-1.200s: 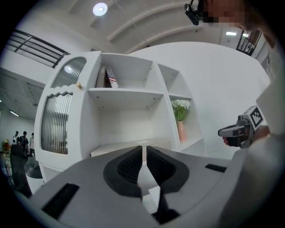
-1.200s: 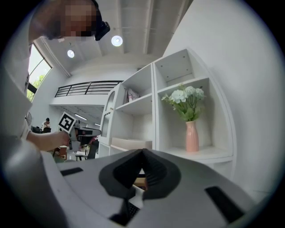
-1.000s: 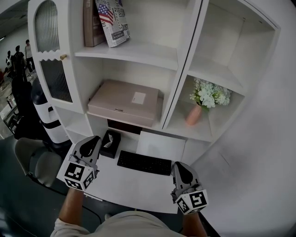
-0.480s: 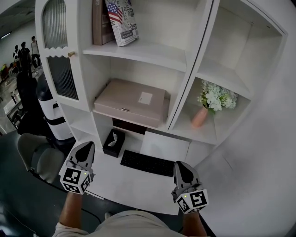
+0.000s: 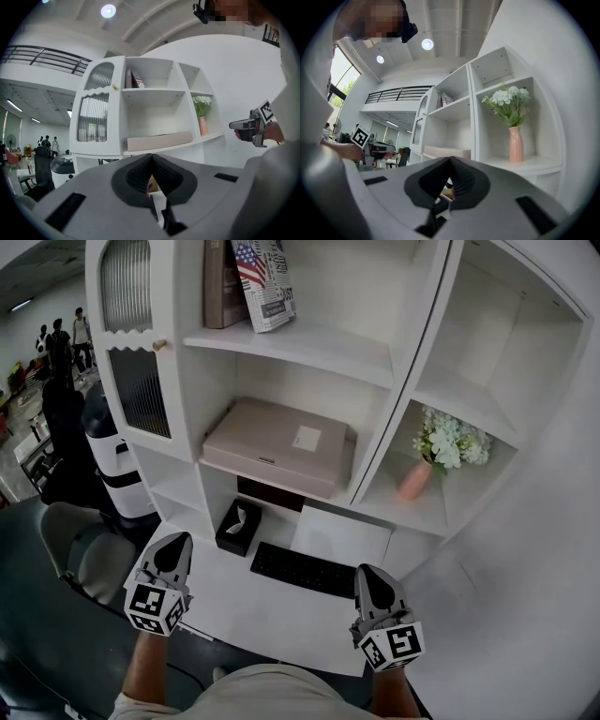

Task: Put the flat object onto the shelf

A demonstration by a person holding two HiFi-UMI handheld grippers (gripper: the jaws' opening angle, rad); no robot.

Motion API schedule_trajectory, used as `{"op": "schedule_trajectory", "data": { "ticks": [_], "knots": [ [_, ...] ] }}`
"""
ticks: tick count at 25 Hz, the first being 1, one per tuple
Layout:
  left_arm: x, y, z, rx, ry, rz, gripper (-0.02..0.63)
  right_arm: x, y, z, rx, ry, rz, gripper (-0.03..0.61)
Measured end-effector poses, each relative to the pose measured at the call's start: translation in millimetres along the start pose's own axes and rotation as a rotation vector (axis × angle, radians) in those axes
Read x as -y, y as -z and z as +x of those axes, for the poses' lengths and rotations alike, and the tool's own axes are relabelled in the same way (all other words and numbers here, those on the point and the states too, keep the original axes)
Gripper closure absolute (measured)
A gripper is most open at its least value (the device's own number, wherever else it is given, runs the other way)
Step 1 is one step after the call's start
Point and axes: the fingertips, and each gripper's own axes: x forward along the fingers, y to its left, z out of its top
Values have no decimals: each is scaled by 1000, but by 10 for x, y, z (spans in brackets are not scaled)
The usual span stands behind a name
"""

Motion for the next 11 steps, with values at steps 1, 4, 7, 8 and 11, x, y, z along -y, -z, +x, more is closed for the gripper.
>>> {"op": "schedule_trajectory", "data": {
  "ticks": [1, 4, 7, 8, 11],
  "knots": [
    [0, 8, -8, -1, -1, 0, 614, -10, 0, 9, 1, -3, 0, 575],
    [5, 41, -26, -8, -3, 6, 614, -39, 0, 33, 1, -12, -3, 575],
    [8, 64, -38, -12, -3, 7, 614, -52, -1, 51, 3, -17, -2, 575],
    [8, 71, -38, -14, -4, 10, 614, -54, 1, 54, 3, -18, -2, 575],
    [10, 92, -35, -19, -2, 13, 614, -58, 11, 59, 3, -19, -2, 575]
  ]
}}
